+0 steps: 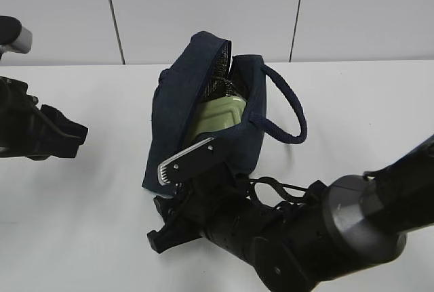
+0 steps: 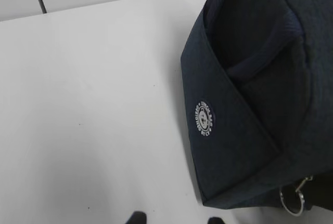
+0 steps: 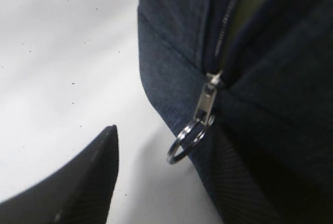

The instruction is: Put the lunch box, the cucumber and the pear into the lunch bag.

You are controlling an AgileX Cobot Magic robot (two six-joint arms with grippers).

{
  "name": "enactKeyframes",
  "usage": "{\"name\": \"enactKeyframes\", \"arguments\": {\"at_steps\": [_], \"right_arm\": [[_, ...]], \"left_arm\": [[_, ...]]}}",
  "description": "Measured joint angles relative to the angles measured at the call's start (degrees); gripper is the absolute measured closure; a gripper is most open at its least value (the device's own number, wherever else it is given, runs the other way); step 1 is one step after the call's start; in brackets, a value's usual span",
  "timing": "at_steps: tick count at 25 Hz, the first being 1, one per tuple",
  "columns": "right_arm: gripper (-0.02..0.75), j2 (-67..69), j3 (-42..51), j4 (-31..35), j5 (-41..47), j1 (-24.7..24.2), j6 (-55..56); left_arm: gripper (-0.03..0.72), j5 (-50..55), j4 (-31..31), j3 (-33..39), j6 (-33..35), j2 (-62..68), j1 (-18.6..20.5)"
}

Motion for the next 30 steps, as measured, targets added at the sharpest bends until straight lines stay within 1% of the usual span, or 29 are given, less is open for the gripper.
{"name": "enactKeyframes", "arguments": {"at_steps": [5, 7, 13, 16, 30], "right_arm": [[0.290, 0.0, -0.1, -0.1, 0.1, 0.0, -0.1], [0.303, 0.0, -0.1, -0.1, 0.1, 0.0, -0.1], [0.423, 0.0, -0.1, 0.0, 0.2, 0.0, -0.4], [0.461, 0.0, -0.1, 1.7, 0.2, 0.0, -2.5], [0.483, -2.1, -0.1, 6.4, 3.0, 0.0, -8.2]], "left_arm": [[0.459, 0.0, 0.0, 0.0, 0.0, 0.0, 0.0], [0.459, 0.0, 0.0, 0.0, 0.0, 0.0, 0.0], [0.459, 0.0, 0.0, 0.0, 0.0, 0.0, 0.0], [0.459, 0.0, 0.0, 0.0, 0.0, 0.0, 0.0], [0.460, 0.0, 0.0, 0.0, 0.0, 0.0, 0.0]]}}
